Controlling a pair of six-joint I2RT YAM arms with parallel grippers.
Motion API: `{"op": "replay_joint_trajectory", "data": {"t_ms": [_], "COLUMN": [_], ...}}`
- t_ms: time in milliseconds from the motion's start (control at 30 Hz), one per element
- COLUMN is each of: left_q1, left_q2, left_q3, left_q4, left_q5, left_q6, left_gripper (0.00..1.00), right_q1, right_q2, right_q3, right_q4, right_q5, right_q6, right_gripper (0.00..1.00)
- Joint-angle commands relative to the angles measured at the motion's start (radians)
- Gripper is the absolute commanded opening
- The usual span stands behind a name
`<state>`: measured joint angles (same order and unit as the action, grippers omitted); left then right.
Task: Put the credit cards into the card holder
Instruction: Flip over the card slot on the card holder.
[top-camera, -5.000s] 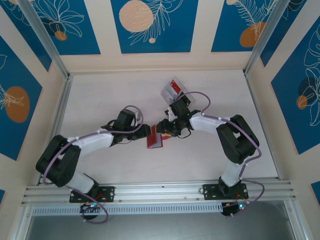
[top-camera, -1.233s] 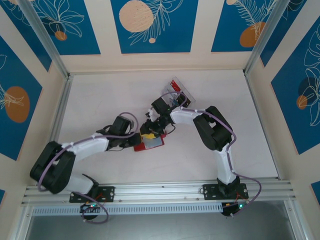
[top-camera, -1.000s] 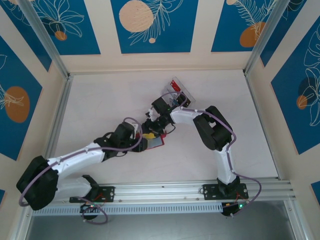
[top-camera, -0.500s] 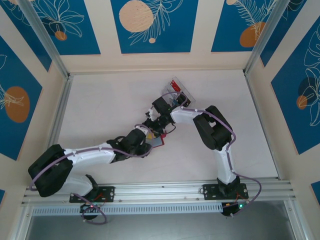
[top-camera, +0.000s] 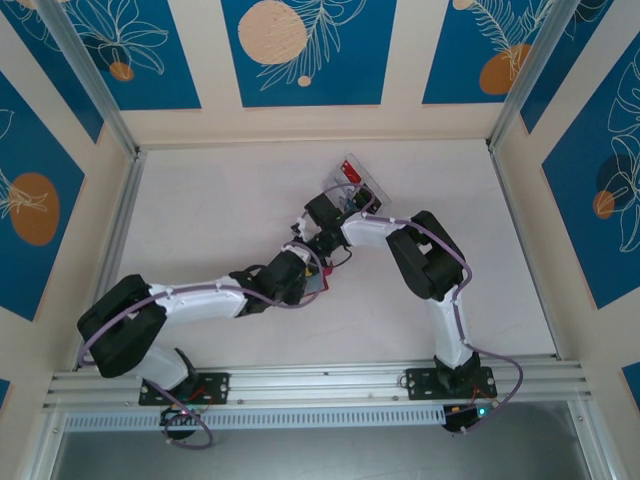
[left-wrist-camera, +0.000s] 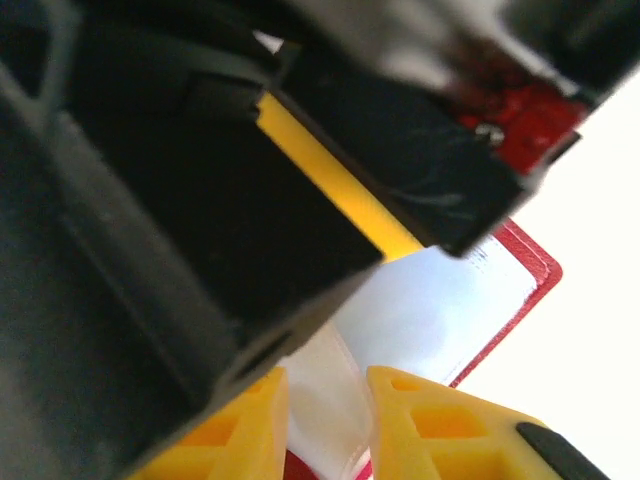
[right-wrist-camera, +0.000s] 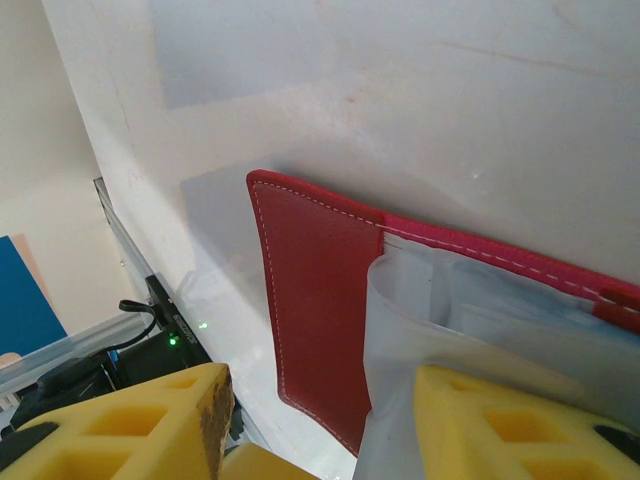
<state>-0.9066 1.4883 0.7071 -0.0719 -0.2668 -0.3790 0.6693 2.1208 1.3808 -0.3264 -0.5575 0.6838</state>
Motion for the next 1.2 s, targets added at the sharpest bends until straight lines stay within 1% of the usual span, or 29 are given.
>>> {"op": "replay_joint_trajectory", "data": {"t_ms": [0,67,200,267,333,533,667,800,867,933,1000,1033,1100,1167], "left_q1": [-0.011,-0.011,-0.013,-0.012,-0.016,-0.041,-0.049,-0.055,-0.055,-0.057,-0.057,-0.057,-0.058,-0.06], "left_q2": [0.022,0.028,0.036,0.044,0.049,0.048,0.056,0.058,0.059,0.057,0.052,0.051,0.052,0.05], "left_q3": [0.031,0.034,0.037,0.037,0.031,0.019,0.02,0.02,0.022,0.02,0.016,0.013,0.013,0.013], "left_q4": [-0.042,-0.052,-0.049,-0.044,-0.032,-0.012,-0.005,-0.003,-0.002,0.0,0.007,0.01,0.012,0.016], "left_q5": [-0.036,-0.042,-0.029,-0.016,0.001,0.02,0.024,0.017,0.013,0.006,0.0,-0.002,-0.003,-0.003], "left_q6": [0.01,0.006,0.002,0.0,-0.002,0.0,-0.006,-0.017,-0.02,-0.022,-0.024,-0.024,-0.024,-0.023], "left_gripper": [0.22,0.17,0.0,0.0,0.0,0.0,0.0,0.0,0.0,0.0,0.0,0.0,0.0,0.0], "right_q1": [0.001,0.001,0.001,-0.001,-0.009,-0.046,-0.06,-0.07,-0.067,-0.066,-0.066,-0.065,-0.062,-0.055], "right_q2": [0.058,0.055,0.044,0.027,0.007,0.006,0.005,-0.062,-0.103,-0.144,-0.17,-0.179,-0.185,-0.181], "right_q3": [-0.011,-0.007,0.008,0.024,0.047,0.181,0.249,0.212,0.162,0.091,0.034,0.009,-0.025,-0.05], "right_q4": [-0.088,-0.095,-0.113,-0.129,-0.144,-0.218,-0.248,-0.224,-0.205,-0.183,-0.17,-0.167,-0.166,-0.16], "right_q5": [0.034,0.036,0.04,0.052,0.06,0.061,0.093,0.166,0.188,0.197,0.198,0.201,0.2,0.198], "right_q6": [-0.009,-0.013,-0.029,-0.043,-0.059,-0.094,-0.101,-0.082,-0.077,-0.067,-0.061,-0.059,-0.056,-0.054], "right_gripper": [0.53,0.53,0.54,0.56,0.61,0.68,0.7,0.69,0.63,0.48,0.3,0.24,0.13,0.09]}}
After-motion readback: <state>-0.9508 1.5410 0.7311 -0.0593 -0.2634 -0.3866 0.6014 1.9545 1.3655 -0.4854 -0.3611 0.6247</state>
